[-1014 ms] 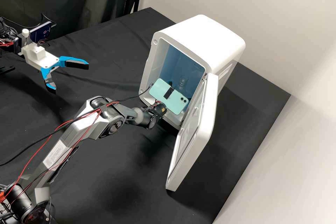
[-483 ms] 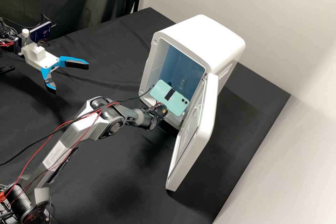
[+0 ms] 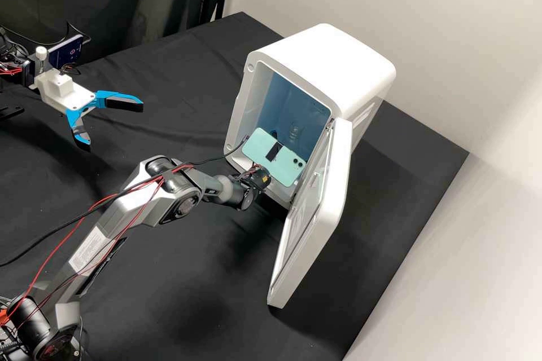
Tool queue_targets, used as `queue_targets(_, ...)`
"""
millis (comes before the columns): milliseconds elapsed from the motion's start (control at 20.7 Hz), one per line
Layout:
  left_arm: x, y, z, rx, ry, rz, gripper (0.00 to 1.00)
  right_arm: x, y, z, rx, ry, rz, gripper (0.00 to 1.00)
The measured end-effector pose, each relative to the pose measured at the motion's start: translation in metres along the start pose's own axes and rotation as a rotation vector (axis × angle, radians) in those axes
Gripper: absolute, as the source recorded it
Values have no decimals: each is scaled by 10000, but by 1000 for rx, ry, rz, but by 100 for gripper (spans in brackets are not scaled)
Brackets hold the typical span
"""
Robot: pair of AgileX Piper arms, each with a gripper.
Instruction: Place the flask in the incubator
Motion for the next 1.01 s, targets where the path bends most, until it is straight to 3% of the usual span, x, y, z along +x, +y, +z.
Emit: queue_targets(1014,0,0,0,0,0,0,100,-99,10,-36,3,6,0,100)
